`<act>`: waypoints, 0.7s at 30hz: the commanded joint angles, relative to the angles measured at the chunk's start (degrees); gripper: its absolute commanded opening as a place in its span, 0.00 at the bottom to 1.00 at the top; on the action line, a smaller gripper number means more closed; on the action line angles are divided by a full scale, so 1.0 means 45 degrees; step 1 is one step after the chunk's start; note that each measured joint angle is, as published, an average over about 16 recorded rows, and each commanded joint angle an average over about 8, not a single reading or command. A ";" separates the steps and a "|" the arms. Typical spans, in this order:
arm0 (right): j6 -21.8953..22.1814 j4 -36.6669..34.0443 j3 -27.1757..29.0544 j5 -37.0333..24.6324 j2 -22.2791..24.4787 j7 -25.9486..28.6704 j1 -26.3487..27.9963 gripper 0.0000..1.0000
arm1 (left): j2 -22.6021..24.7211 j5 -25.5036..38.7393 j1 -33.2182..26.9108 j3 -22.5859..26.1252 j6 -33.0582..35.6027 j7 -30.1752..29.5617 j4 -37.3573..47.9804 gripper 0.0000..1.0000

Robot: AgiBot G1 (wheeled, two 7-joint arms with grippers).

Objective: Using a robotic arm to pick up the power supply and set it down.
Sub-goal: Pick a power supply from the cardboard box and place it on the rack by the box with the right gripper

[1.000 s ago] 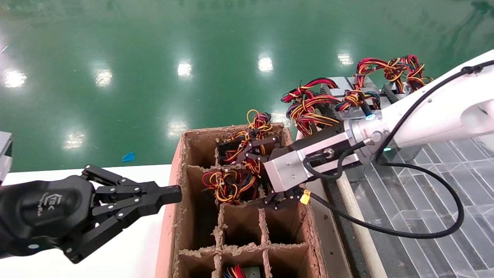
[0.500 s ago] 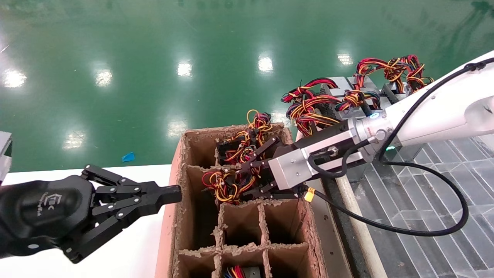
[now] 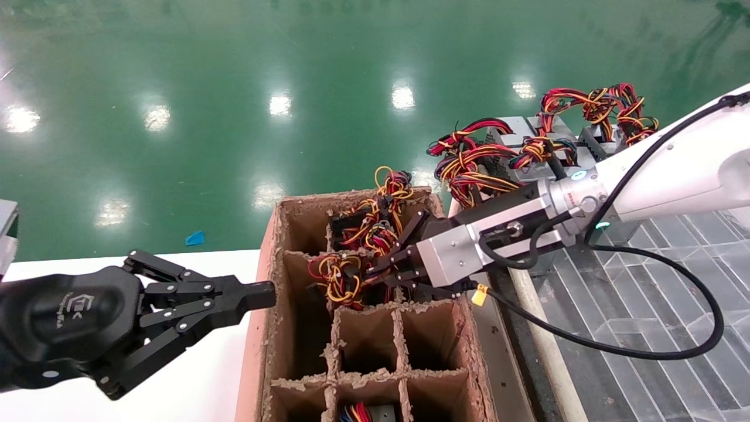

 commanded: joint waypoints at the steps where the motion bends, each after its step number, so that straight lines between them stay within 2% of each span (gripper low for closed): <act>1: -0.0018 -0.0014 -0.0011 0.0079 0.0024 -0.0054 0.0020 0.00 | 0.0000 0.0000 0.0000 0.0000 0.0000 0.0000 0.0000 0.00; 12: -0.0145 0.1060 -0.0174 0.1111 0.0659 0.0129 0.0172 0.00 | 0.0000 0.0000 0.0000 0.0000 0.0000 0.0000 0.0000 0.00; 21: -0.0118 0.3829 -0.0526 0.2916 0.2038 0.0845 0.0222 0.00 | 0.0000 0.0000 0.0000 0.0000 0.0000 0.0000 0.0000 0.00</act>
